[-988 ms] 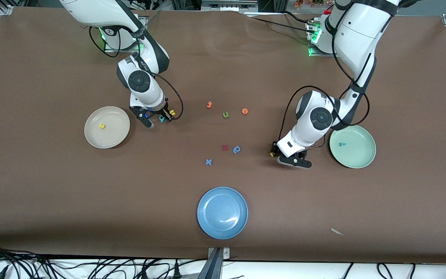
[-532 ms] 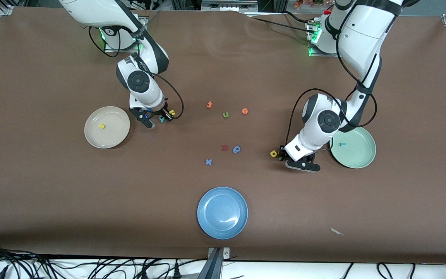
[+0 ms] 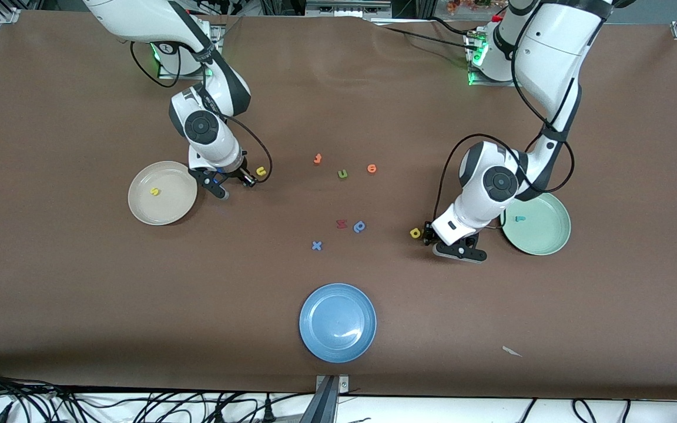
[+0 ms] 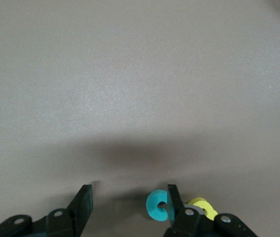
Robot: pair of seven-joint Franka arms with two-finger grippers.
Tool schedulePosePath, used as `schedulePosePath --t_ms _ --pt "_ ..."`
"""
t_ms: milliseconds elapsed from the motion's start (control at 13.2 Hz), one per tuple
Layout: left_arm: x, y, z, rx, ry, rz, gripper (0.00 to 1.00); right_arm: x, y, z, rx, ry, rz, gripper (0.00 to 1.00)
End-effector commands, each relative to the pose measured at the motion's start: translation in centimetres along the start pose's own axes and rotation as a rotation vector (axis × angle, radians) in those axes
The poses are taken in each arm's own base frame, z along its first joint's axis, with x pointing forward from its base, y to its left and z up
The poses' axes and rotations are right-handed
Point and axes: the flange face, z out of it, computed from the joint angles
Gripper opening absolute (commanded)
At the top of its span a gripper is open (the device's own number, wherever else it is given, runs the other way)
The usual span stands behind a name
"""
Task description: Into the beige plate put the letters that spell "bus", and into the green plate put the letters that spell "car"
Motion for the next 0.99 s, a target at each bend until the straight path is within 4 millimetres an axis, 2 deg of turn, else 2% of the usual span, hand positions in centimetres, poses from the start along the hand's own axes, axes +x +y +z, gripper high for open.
schedulePosePath --t_ms 0,152,228,380,532,684,760,912 --pt "-0.6 0.3 0.1 -0.005 -0.025 0.001 0.69 0.1 0.4 -0.2 -0.003 0.01 -0.006 0.24" --pt "-0.9 0.7 0.7 -0.003 -0.035 0.007 0.69 0.0 0.3 -0.2 -0.003 0.01 -0.011 0.18" --pt "-1.0 0.8 0.8 -0.004 -0.037 0.005 0.69 0.1 0.3 -0.3 -0.003 0.01 -0.021 0.12" --pt "-1.3 1.5 1.3 -0.003 -0.045 -0.007 0.69 0.5 -0.1 -1.6 -0.006 0.016 -0.025 0.12" --pt "-1.5 1.9 1.5 0.0 -0.048 -0.001 0.7 1.8 -1.5 -5.2 -0.078 0.007 -0.05 0.12" --pt "-1.5 1.8 1.8 0.003 -0.05 0.0 0.7 5.1 -1.7 -8.8 -0.189 -0.038 -0.096 0.12" --pt "-1.6 1.8 1.9 0.003 -0.052 0.002 0.69 7.1 -1.0 -9.9 -0.215 -0.055 -0.136 0.12" --pt "-1.6 1.8 1.9 0.003 -0.052 0.002 0.64 10.8 1.6 -10.5 -0.227 -0.075 -0.225 0.12"
